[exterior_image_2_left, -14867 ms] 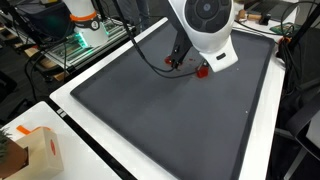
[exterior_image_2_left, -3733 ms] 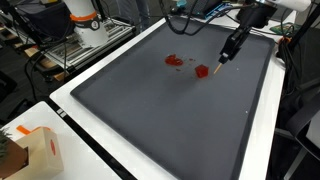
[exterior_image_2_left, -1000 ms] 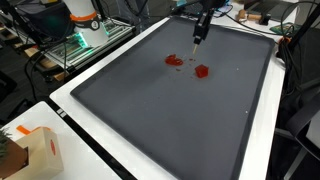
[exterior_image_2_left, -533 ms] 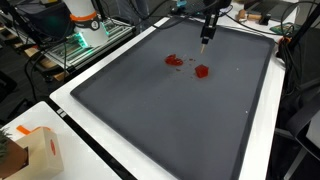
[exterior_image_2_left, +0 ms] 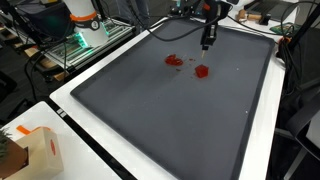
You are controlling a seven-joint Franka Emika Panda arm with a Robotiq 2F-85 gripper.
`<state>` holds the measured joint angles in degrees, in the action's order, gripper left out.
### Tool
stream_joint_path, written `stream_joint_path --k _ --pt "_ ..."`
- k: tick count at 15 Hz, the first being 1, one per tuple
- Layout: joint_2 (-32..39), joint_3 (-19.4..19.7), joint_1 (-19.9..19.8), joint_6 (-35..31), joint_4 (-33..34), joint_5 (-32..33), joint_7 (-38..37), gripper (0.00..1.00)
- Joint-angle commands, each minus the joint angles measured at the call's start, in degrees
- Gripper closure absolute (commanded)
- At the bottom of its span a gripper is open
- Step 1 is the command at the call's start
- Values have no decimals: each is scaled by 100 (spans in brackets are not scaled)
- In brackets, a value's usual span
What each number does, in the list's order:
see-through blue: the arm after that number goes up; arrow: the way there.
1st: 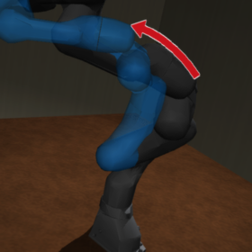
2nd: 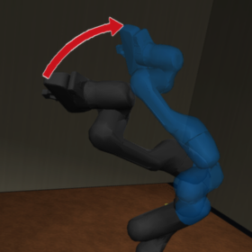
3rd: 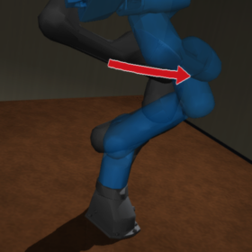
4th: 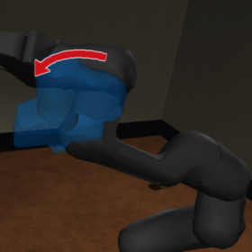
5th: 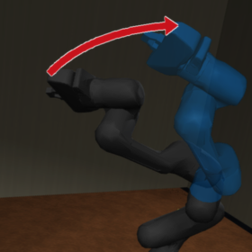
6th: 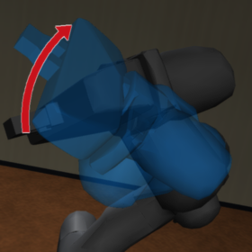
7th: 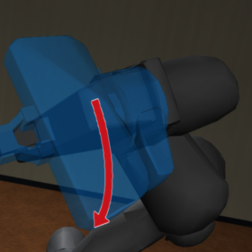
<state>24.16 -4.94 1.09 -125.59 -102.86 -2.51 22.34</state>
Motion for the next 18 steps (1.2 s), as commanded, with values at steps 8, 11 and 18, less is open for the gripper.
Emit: stream_joint_path --k 8,11,18 --pt "346 -189 -211 -882 -103 -93 397 97" --pt "463 -171 -193 -1065 -89 -18 347 97" --pt "638 -153 -175 -1109 -57 69 299 97"
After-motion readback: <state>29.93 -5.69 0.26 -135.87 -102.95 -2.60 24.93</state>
